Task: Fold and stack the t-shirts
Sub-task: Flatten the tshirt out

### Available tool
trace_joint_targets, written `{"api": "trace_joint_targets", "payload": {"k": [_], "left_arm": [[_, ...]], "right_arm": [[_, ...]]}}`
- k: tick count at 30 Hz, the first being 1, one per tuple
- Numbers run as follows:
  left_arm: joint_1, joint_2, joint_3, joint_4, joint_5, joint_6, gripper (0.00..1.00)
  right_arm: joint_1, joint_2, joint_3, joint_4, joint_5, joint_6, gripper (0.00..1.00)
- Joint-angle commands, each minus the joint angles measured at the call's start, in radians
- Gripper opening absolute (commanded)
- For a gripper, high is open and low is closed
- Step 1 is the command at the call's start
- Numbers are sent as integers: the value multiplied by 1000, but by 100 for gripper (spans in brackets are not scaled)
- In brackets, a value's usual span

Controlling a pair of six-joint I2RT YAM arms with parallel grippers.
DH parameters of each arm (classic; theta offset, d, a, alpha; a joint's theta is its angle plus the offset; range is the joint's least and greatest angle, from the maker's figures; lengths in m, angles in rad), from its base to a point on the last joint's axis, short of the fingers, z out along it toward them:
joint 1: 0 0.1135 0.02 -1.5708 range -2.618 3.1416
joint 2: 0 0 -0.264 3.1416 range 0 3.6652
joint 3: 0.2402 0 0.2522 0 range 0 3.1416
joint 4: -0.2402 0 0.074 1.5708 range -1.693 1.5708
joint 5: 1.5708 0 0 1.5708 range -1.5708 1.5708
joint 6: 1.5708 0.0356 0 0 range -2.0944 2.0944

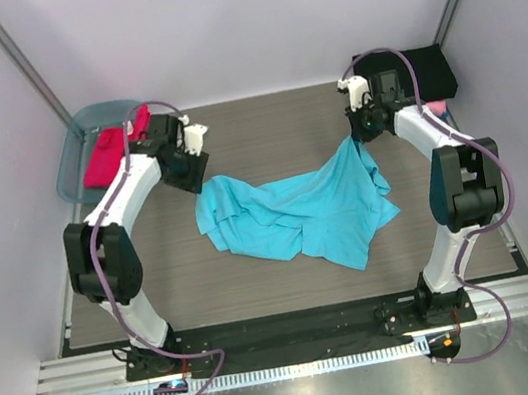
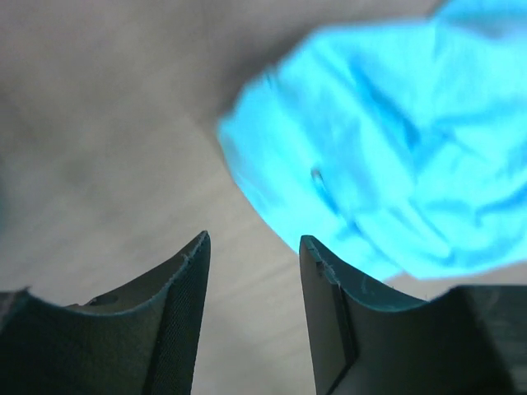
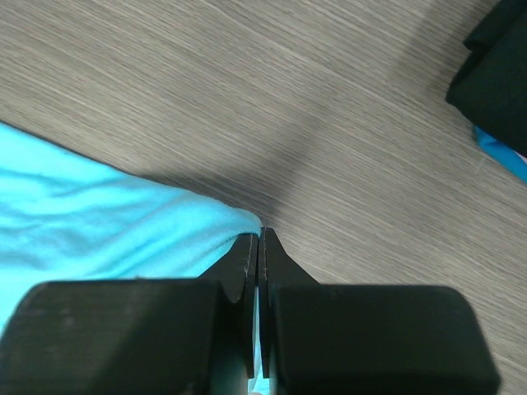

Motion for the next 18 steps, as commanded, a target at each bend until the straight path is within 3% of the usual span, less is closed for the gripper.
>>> {"api": "trace_joint_targets", "payload": {"k": [1, 18], "left_arm": [[7, -46, -78, -147, 109, -40, 48], [41, 126, -168, -102, 102, 24, 50]], "right_arm": [[1, -9, 37, 32, -55, 20, 1], [2, 35, 75, 8, -71, 38, 1]]}}
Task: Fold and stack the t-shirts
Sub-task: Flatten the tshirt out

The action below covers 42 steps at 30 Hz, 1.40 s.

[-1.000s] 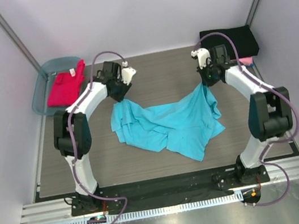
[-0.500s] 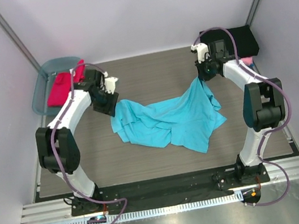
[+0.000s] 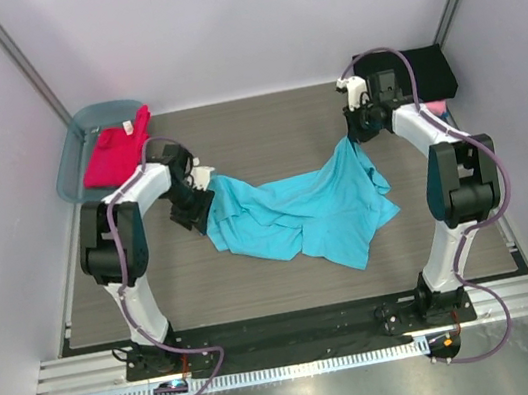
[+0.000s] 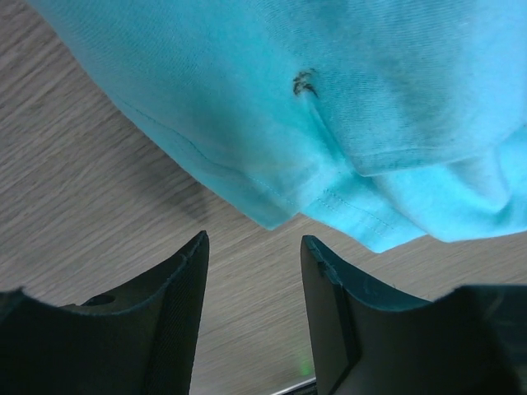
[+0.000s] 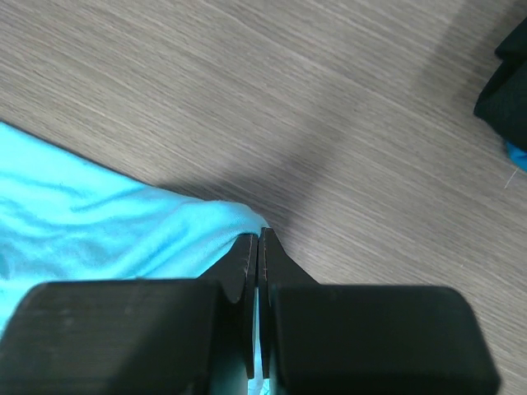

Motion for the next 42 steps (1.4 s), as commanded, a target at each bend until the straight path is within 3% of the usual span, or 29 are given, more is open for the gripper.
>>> {"api": "trace_joint_targets", "payload": {"k": [1, 37, 42], "left_arm": [[5, 17, 2, 16, 20, 19, 50], [-52, 124, -24, 80, 46, -33, 40], [-52, 127, -24, 85, 40, -42, 31]], "right_arm": [[1, -2, 51, 18, -17, 1, 1], [1, 9, 41, 18, -14, -3, 1], [2, 4, 38, 19, -14, -3, 1]]}}
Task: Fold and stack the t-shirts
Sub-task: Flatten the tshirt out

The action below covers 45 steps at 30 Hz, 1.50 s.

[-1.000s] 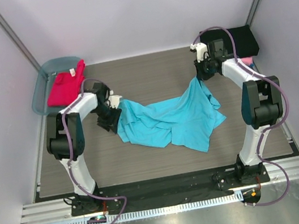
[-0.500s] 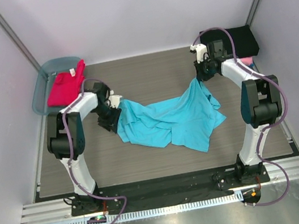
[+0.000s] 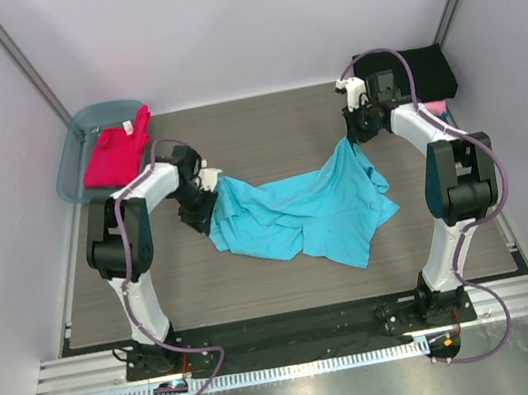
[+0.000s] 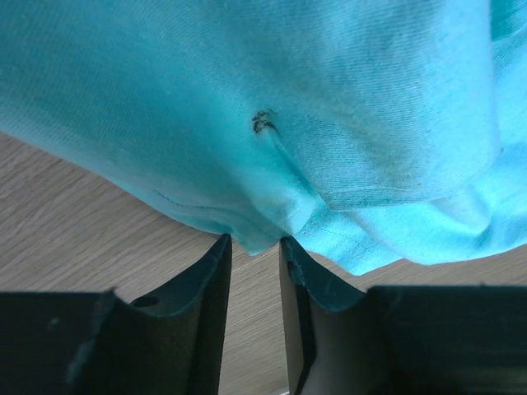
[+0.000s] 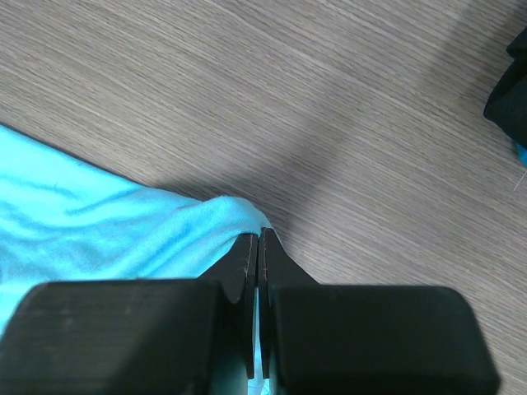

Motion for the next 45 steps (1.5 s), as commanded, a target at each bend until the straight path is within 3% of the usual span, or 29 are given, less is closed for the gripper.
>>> {"api": "trace_joint_targets", "payload": {"k": [1, 2, 3, 5, 11, 15, 16, 17, 18, 24, 29, 36, 45], "left_arm": [[-10, 70, -33, 66, 21, -17, 28], [-10, 68, -35, 65, 21, -16, 23], [-10, 67, -35, 65, 15, -17, 12], [-7, 62, -39, 63, 11, -14, 3], [29, -71, -59, 86, -44, 28, 0], [71, -145, 2, 111, -97, 68, 0], [78, -138, 64, 101, -100, 76, 0], [79, -128, 95, 91, -100, 82, 0], [80, -115, 132, 77, -98, 82, 0], [65, -29, 277, 57, -100, 62, 0], [52, -21, 261, 60, -89, 52, 0], [52, -36, 212, 71, -86, 44, 0], [52, -50, 172, 74, -107, 35, 0]], "right_arm": [[1, -17, 24, 20, -14, -2, 1], [1, -19, 24, 21, -17, 1, 1], [1, -17, 25, 21, -19, -1, 1], [1, -19, 27, 24, -20, 2, 1], [1, -8, 27, 28, 12, -38, 2], [-21, 6, 66, 29, 134, -96, 40], [-57, -2, 68, 28, 160, -114, 57], [-73, -11, 67, 29, 161, -133, 67], [-87, -41, 54, 29, 158, -184, 71], [-104, -309, -189, -15, -21, -497, 70], [-9, -552, -378, -273, -187, -824, 64], [183, -687, -594, -445, -224, -1021, 48], [265, -684, -677, -560, -250, -1165, 47]]}}
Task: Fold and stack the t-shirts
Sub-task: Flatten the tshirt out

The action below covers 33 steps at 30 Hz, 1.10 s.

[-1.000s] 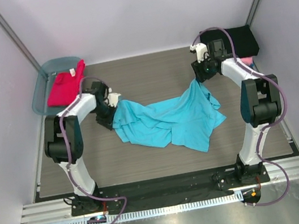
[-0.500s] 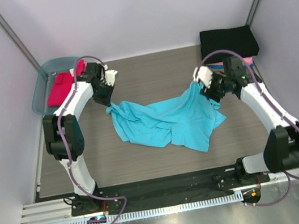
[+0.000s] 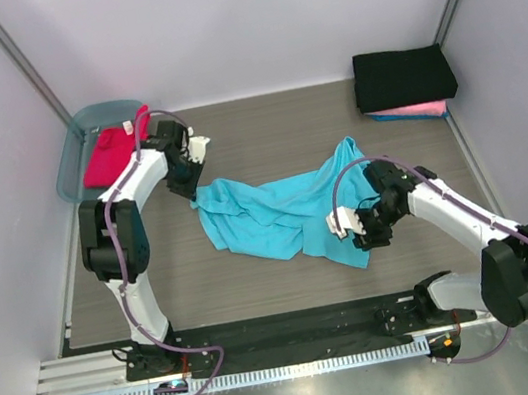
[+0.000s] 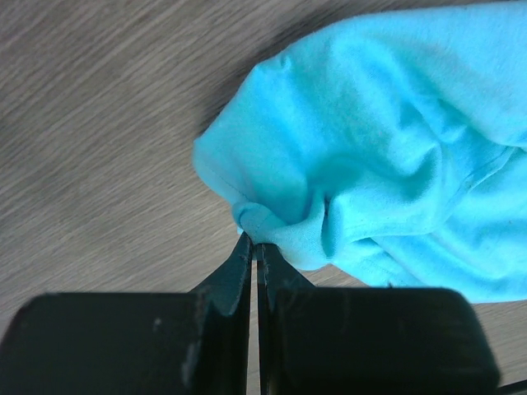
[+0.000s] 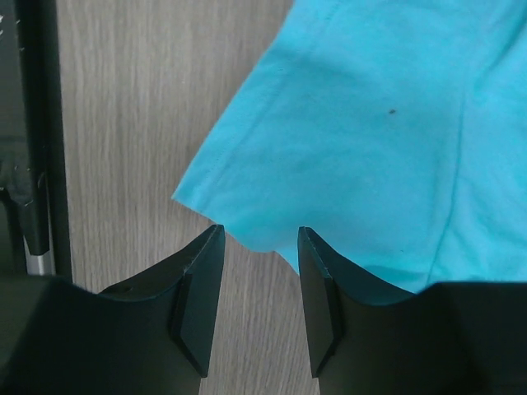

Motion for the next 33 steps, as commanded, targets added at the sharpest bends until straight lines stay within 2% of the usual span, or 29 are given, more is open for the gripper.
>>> {"api": "trace_joint_targets", "payload": {"k": [1, 12, 17, 24, 33], "left_arm": [[1, -32, -11, 9, -18, 3, 0], [1, 0, -5, 13, -13, -10, 0], [1, 4, -16, 21, 10, -23, 0], [2, -15, -34, 26, 14, -31, 0], [1, -16, -47, 33, 17, -42, 0]], "right_arm": [[19, -18, -22, -59, -36, -119, 47], [111, -39, -113, -79, -38, -152, 48], [146, -16, -141, 7, -10, -92, 49], [155, 48, -142, 83, 11, -61, 47], [155, 57, -168, 90, 44, -95, 47]]}}
